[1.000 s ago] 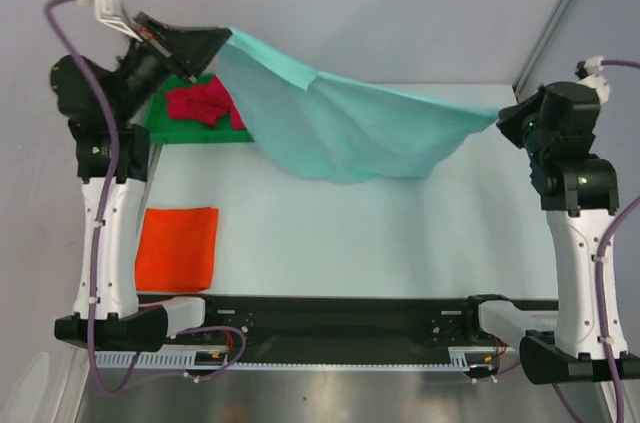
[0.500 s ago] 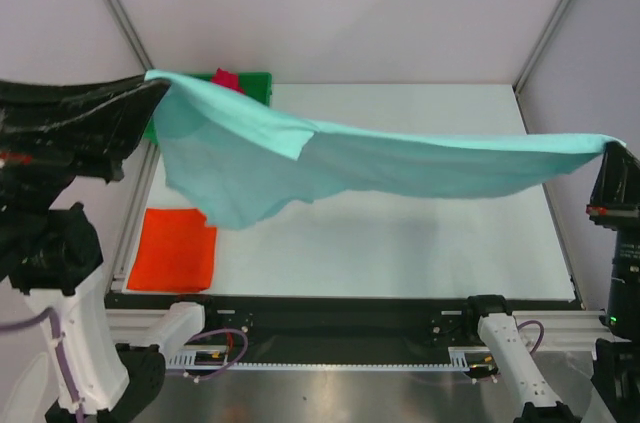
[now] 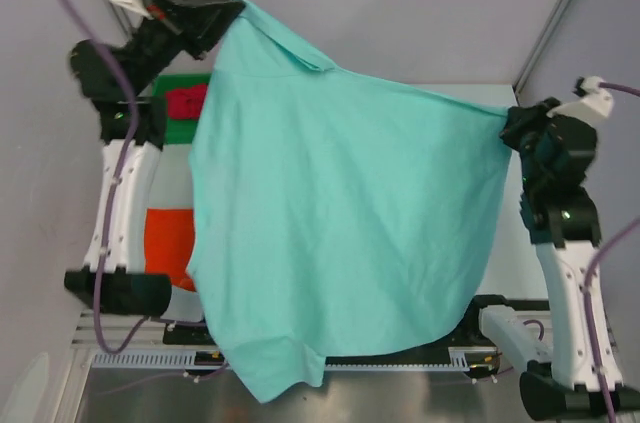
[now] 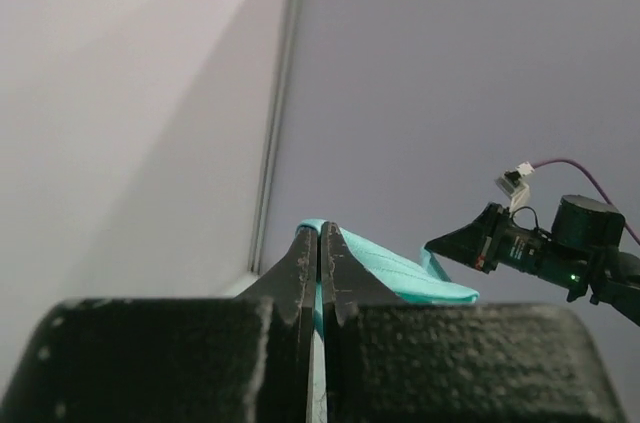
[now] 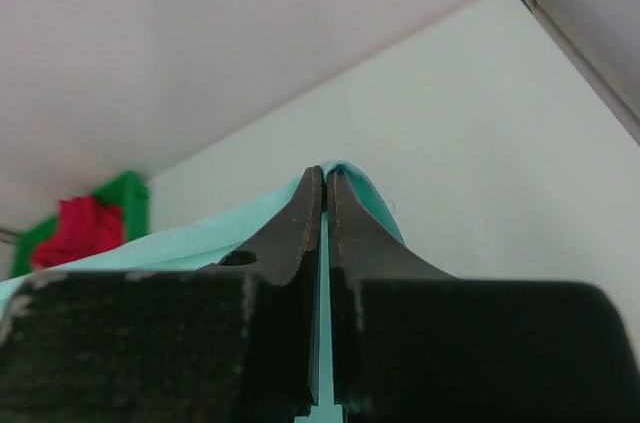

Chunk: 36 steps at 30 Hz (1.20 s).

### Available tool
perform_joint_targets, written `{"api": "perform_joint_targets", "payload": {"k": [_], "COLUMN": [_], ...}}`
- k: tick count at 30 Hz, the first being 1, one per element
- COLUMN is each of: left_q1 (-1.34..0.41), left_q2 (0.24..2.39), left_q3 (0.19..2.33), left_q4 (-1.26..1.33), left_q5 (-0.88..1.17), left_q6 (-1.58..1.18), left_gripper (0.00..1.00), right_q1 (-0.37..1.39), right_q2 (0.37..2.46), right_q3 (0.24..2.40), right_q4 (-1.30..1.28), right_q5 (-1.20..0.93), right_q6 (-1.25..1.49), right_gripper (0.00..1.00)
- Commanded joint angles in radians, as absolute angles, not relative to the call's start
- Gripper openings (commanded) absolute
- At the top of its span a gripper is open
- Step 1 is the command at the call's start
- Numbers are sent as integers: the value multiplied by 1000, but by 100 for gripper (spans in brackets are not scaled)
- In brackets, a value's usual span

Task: Fold and stack the t-shirts
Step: Flatten the tshirt out, then fold the tshirt

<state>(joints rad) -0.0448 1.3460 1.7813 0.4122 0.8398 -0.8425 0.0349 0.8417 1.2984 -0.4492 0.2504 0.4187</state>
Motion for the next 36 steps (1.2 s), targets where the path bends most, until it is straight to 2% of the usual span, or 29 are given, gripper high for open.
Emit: {"api": "perform_joint_targets", "payload": {"k": [1,4,8,9,11,12,16,17,20,23,31,36], "left_q1": [-66,-92,-109,-109,-112,-112,-121,-123,-124,-129,-132,-130], "left_q2": [1482,1616,1921,2072,2222,2376,2671,2707,2741,2698,2660,2490], "left_q3": [1663,1611,1679,1716,1895,1963,2369,2408,2401,2269,2151,1941], "left_q4": [474,582,776,808,838,838,718,709,706,756,742,631], "left_q5": [816,790,802,802,807,807,767,756,718,692,703,692], "left_q6": [-804,-756,-854,-883,-943,-959,-974,-976,-957,-942,-982,-954], "left_gripper": [0,0,0,0,0,0,0,0,0,0,0,0], "right_q1": [23,8,-58,-70,-106,-120,-172,-176,-187,-193,-206,-207], "right_q2": [929,1041,1233,1277,1431,1480,1768,1811,1922,1971,1979,1979], "right_q3": [1203,1105,1037,1028,1048,1086,1210,1242,1354,1393,1431,1508], "right_q4": [-286,-148,36,104,165,178,204,192,129,120,11,-191], "right_q5": [296,288,259,256,233,224,160,134,106,80,31,-23], "right_q6": [385,371,391,394,406,413,403,399,403,425,501,540], "right_gripper": [0,0,0,0,0,0,0,0,0,0,0,0]}}
